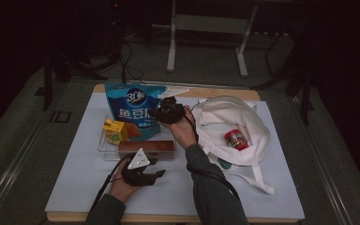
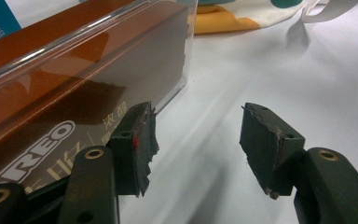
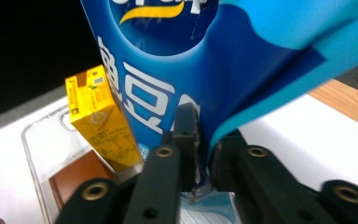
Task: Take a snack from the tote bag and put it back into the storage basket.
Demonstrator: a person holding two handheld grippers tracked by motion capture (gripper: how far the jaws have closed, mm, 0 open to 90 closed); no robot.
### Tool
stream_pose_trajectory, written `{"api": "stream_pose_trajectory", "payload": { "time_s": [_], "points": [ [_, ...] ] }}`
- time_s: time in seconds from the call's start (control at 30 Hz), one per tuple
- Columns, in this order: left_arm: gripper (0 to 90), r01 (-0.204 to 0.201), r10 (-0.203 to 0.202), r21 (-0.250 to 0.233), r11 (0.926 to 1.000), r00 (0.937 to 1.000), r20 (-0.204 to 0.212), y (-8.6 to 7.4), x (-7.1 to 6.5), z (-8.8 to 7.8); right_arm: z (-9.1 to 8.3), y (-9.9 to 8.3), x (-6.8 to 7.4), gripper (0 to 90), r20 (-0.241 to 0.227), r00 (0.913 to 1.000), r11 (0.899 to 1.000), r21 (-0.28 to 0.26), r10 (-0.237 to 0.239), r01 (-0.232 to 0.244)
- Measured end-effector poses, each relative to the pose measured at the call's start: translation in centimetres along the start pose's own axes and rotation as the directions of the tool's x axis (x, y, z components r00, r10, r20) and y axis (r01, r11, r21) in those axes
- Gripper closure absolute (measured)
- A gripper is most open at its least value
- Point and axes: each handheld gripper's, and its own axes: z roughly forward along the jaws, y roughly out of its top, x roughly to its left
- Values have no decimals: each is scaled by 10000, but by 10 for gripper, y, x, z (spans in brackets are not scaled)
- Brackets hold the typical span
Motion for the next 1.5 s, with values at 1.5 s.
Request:
{"api": "stream_pose_trajectory", "payload": {
  "time_s": [1.5],
  "points": [
    [441, 23, -23, -23, 10000, 10000, -52, 0, 0, 0, -145, -38, -53, 553, 2171, 9759, 9913, 1316, -232, -57]
  ]
}}
